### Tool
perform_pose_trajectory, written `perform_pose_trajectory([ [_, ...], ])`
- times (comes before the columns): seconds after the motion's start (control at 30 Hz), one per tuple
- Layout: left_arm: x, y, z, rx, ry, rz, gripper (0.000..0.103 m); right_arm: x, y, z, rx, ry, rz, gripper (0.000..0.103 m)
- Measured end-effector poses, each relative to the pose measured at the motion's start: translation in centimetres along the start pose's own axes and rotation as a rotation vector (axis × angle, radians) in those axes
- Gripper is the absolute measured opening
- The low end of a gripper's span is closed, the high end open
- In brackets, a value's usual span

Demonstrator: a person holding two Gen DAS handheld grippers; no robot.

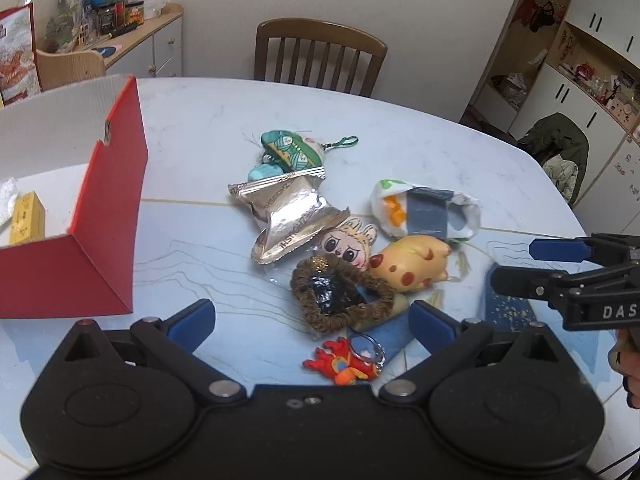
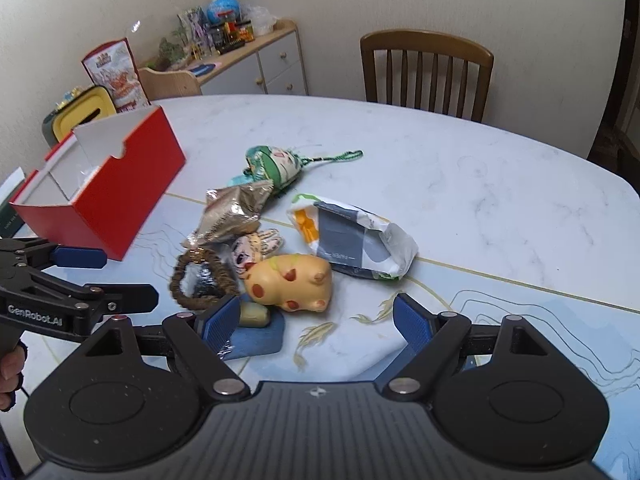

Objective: Organize objects
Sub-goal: 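Grasp the brown beaded strap with the left tool while the right tool grasps the yellow spotted toy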

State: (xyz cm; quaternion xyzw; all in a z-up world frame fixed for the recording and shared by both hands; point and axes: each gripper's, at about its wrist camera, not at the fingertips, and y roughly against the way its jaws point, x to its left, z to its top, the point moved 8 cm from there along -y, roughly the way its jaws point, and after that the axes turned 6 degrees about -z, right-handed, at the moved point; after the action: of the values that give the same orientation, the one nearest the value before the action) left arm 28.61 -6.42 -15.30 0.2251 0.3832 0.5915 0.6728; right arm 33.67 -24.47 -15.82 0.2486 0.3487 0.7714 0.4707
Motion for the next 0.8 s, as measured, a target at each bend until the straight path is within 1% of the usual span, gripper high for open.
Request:
perform_pose_trajectory([
  [0.3, 0.9, -2.2, -0.2, 0.014, 0.008, 0.000, 0.102, -0.1, -4.2, 0.3, 0.048, 0.015, 0.008, 0.084],
  [0.37, 1.1, -2.4, -0.2, 0.018, 0.015, -0.009, 0.100, 0.1, -4.9, 0.3, 0.061, 0.013, 0.017, 0.084],
  [0.47, 1.3, -2.9, -0.2, 0.029, 0.037, -0.031, 0.092, 0.4, -5.7, 0.5, 0.071, 0.011, 0.028, 0.083],
  [0.53, 1.4, -3.2, -0.2, 0.037, 0.051, -0.046, 0.088, 0.8, -6.1, 0.7, 0.073, 0.003, 0.049, 0.083],
  [0.7, 1.2, -3.8, -0.2, 0.052, 0.051, -0.070, 0.074, 1.6, -6.8, 1.0, 0.082, 0.013, 0.075, 0.083],
  [0.73, 1.2, -3.9, -0.3, 0.057, 0.053, -0.074, 0.072, 1.7, -7.0, 1.0, 0.085, 0.013, 0.077, 0.082],
  [0.8, 1.2, -4.2, -0.4, 0.067, 0.062, -0.091, 0.063, 1.8, -7.3, 1.1, 0.091, 0.011, 0.084, 0.079],
])
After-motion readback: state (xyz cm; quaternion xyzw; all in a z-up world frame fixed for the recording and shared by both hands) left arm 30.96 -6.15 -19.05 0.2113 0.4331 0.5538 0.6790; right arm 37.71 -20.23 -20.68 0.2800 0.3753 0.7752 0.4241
